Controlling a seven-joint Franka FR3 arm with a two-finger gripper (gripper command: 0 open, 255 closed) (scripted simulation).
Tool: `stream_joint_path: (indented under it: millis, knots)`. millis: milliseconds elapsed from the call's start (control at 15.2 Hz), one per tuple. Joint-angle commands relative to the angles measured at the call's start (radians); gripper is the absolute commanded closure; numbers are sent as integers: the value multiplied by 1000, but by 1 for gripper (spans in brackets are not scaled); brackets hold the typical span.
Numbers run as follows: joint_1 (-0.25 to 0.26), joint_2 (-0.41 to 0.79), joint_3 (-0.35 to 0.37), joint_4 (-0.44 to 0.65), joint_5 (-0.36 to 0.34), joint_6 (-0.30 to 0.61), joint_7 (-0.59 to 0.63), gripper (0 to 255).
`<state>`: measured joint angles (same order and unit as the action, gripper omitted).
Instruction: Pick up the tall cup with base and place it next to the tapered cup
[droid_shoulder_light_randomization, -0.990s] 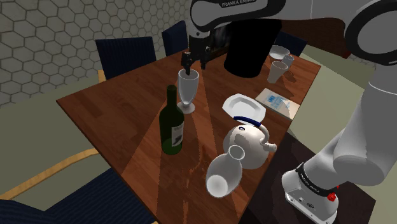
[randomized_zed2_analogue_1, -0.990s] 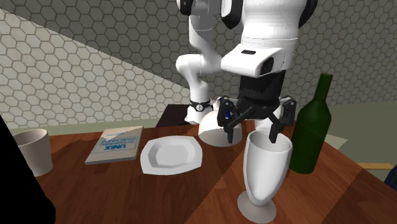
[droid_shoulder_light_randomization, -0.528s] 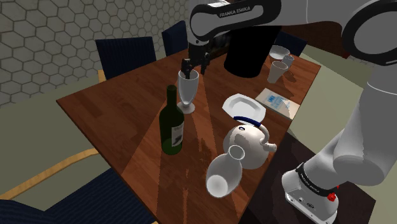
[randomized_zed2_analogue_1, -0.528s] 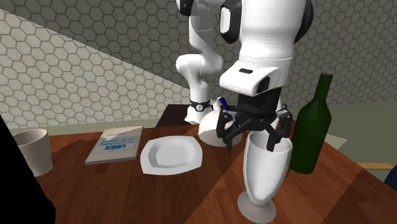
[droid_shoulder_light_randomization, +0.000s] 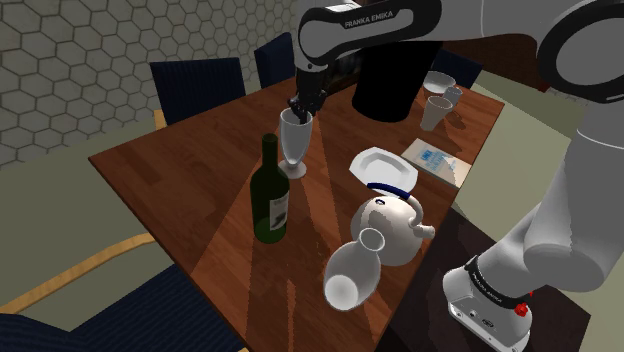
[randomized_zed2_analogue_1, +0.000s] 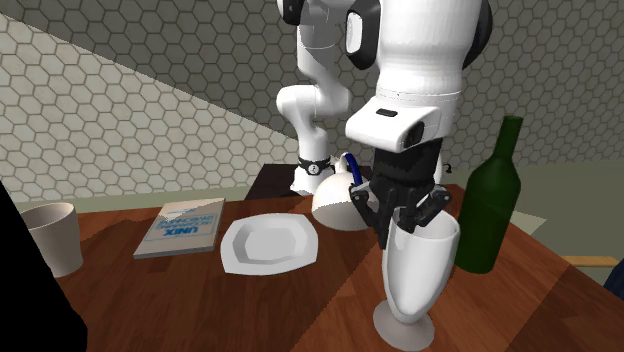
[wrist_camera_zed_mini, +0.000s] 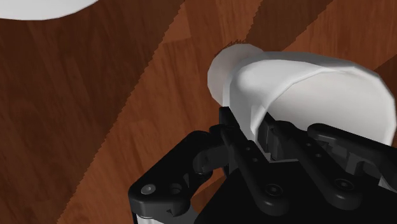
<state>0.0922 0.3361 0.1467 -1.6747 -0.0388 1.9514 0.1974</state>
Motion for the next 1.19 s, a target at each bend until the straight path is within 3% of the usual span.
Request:
stream_joint_path:
  millis: [0, 396, 1122]
  knots:
    - [0, 0, 0, 0, 0, 0, 0, 255]
    - [0, 0, 0, 0, 0, 0, 0, 255]
    - [0, -31, 2, 105, 6, -136, -3, 255]
